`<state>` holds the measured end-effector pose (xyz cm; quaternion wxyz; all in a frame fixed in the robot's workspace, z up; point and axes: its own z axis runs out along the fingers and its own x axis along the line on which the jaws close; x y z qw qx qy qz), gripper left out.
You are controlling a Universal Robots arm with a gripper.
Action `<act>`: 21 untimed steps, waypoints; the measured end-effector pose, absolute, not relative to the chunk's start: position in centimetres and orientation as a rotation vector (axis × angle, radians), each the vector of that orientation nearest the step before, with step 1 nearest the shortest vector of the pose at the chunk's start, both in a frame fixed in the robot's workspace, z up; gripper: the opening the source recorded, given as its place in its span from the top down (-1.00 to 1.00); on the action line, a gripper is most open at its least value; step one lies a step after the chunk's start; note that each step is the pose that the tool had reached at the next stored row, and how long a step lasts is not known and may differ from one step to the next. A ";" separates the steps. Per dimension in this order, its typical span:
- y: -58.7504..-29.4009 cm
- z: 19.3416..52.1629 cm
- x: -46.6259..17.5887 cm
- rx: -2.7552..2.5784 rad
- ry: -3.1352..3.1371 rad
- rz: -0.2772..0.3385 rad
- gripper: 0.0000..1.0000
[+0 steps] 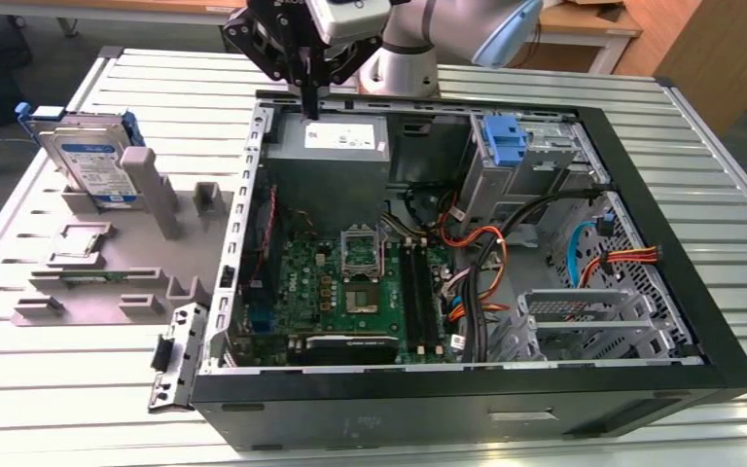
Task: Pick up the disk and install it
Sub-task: 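Reach for the disk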
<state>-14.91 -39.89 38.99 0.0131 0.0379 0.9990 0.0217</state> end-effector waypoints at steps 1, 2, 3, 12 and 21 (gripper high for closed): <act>-39.9 39.0 -14.9 0.118 3.113 0.068 0.80; -39.9 39.0 -15.0 0.118 3.113 0.068 0.80; -39.9 39.0 -15.0 0.118 3.113 0.068 0.80; -39.9 38.9 -15.2 0.118 3.113 0.068 0.80; -39.9 38.9 -15.4 0.118 3.113 0.068 0.80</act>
